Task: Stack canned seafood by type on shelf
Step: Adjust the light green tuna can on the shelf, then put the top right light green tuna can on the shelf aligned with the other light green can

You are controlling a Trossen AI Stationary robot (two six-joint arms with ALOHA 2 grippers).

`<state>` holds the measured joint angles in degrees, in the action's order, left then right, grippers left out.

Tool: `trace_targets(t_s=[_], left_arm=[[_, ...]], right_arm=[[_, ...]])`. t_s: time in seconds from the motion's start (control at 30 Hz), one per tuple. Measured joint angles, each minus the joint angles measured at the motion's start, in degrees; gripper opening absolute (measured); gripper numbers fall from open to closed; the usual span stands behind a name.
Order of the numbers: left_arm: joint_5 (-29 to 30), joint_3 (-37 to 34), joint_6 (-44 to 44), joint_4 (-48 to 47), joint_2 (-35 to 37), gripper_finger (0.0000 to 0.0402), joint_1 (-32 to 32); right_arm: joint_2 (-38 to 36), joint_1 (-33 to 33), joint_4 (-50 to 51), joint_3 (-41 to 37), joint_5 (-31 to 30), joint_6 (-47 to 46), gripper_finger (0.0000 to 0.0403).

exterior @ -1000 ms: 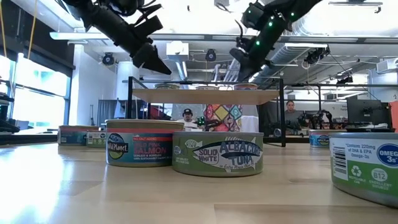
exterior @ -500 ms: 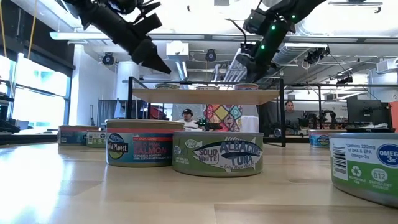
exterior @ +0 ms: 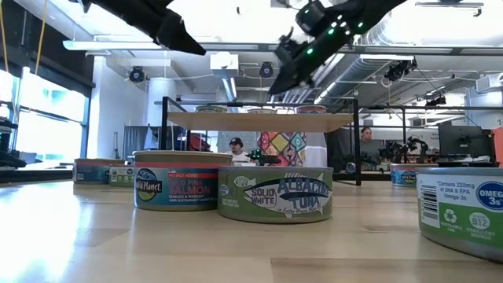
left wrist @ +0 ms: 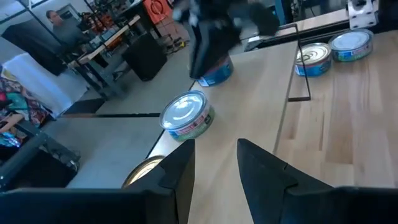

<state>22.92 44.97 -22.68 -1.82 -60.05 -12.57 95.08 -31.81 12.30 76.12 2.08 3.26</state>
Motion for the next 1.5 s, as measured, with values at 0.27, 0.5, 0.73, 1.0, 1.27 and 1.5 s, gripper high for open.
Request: trace_targets(t_s=[0.27, 0.5, 0.73, 1.0, 1.27, 1.5], left_arm=[[0.02, 0.0, 2.07, -2.84, 0.48, 0.011, -1.18], [0.02, -0.02, 2.99, -2.71, 0.21, 0.011, -1.34], [0.02, -0.02, 2.62, -2.73, 0.19, 0.011, -1.34], [0.11, -0.02, 2.2, -3.33, 0.21, 0.011, -1.22], [-1.2, -0.02, -1.49, -4.98, 0.88, 0.011, 4.73], [-1.64, -0.64, -1.9, -13.34, 1.03, 0.011, 16.81]], right_arm=[[6.19, 0.26, -5.95, -0.04, -3.57, 0.75, 0.0032], [5.02, 0.33, -2.69, -0.04, -5.41, 0.79, 0.0032], [4.04, 0.34, -3.27, -0.04, -5.52, 1.32, 0.0032], [-0.87, 4.75, -5.3, -0.09, -3.73, 2.81, 0.0032], [-1.12, 21.27, -8.67, -1.5, -3.41, 7.59, 0.0032], [-3.83, 36.65, -15.19, -11.92, -20.78, 7.25, 0.0032]])
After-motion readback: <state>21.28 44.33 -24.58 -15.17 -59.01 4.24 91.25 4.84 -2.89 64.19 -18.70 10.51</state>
